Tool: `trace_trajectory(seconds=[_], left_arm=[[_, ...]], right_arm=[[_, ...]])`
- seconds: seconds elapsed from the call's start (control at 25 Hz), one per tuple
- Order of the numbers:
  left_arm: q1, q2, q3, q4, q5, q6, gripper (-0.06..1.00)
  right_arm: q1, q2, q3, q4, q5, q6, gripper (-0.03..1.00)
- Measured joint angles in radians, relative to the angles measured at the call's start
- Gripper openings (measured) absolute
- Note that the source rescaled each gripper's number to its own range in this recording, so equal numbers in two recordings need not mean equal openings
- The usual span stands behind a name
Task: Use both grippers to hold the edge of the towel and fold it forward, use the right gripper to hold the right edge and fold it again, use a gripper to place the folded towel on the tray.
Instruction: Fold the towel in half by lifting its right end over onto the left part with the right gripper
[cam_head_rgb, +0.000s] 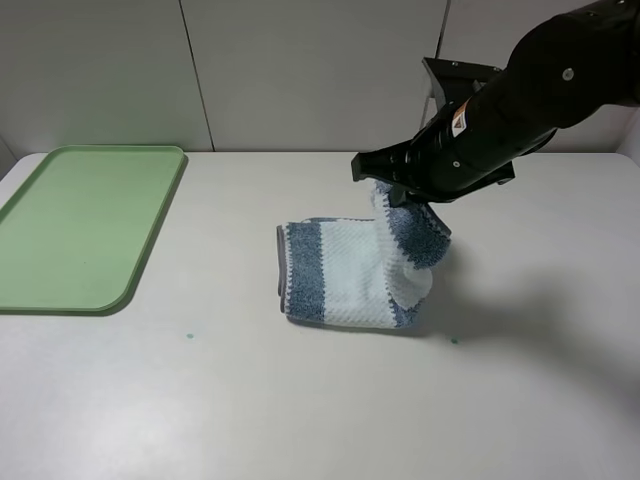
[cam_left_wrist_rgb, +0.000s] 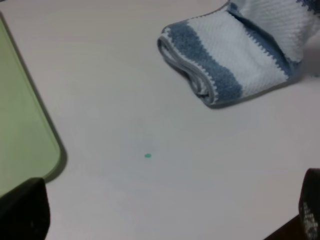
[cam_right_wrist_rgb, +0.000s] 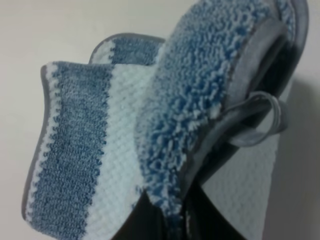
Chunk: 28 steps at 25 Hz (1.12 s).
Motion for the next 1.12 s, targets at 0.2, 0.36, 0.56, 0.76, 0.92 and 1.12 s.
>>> trace_trajectory(seconds=[0.2,0.36,0.56,0.76,0.92,1.12], left_arm=[[0.0,0.0,0.0,0.0,0.0,0.0,1.0],[0.0,0.0,0.0,0.0,0.0,0.0,1.0],[0.0,0.0,0.0,0.0,0.0,0.0,1.0],[0.0,0.0,0.0,0.0,0.0,0.0,1.0],[0.0,0.0,0.0,0.0,0.0,0.0,1.0],[0.0,0.0,0.0,0.0,0.0,0.0,1.0]], right_arm=[[0.0,0.0,0.0,0.008,-0.001,0.0,0.03],[0.0,0.0,0.0,0.014,-0.014,0.0,0.03],[0.0,0.0,0.0,0.014,-0.024,0.0,0.03],[0.0,0.0,0.0,0.014,-0.043,0.0,0.03],[0.0,0.0,0.0,0.02,-0.053,0.0,0.03],[0.0,0.007,0.022,0.029,-0.087,0.0,0.03]])
